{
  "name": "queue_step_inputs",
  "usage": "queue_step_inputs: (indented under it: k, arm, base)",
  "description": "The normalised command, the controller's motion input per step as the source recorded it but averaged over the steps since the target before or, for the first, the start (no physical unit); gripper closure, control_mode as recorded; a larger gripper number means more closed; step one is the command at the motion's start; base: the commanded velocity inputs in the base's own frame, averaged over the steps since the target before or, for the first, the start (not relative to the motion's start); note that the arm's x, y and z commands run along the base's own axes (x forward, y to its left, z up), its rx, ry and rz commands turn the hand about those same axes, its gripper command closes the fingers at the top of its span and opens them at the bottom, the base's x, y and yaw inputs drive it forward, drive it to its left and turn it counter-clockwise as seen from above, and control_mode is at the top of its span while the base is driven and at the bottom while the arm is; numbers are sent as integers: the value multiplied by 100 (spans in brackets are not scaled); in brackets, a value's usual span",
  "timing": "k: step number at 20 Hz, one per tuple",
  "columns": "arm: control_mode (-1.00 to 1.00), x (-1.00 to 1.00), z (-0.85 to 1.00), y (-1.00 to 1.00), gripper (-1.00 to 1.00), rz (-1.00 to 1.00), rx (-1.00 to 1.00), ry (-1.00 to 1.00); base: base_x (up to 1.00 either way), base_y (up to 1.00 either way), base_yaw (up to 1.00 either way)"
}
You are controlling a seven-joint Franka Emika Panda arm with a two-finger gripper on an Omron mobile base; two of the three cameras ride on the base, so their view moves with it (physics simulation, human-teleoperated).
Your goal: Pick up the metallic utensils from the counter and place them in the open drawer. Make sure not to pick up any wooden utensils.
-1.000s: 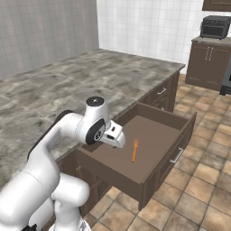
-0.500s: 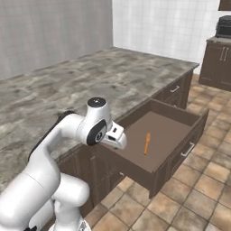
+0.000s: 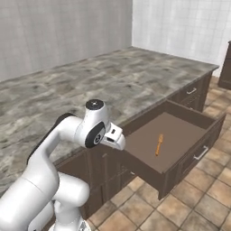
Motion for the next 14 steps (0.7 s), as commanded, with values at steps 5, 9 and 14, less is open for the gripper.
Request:
queue_step_inputs:
  k: [5,9,14]
  arm:
    - [100,0,0,0,-100,0,0,0]
    - [100,0,0,0,-100,0,0,0]
    - [100,0,0,0,-100,0,0,0]
  base:
    - [-61,26,67]
    - [-100,-64,5]
    - [-100,-64,-2]
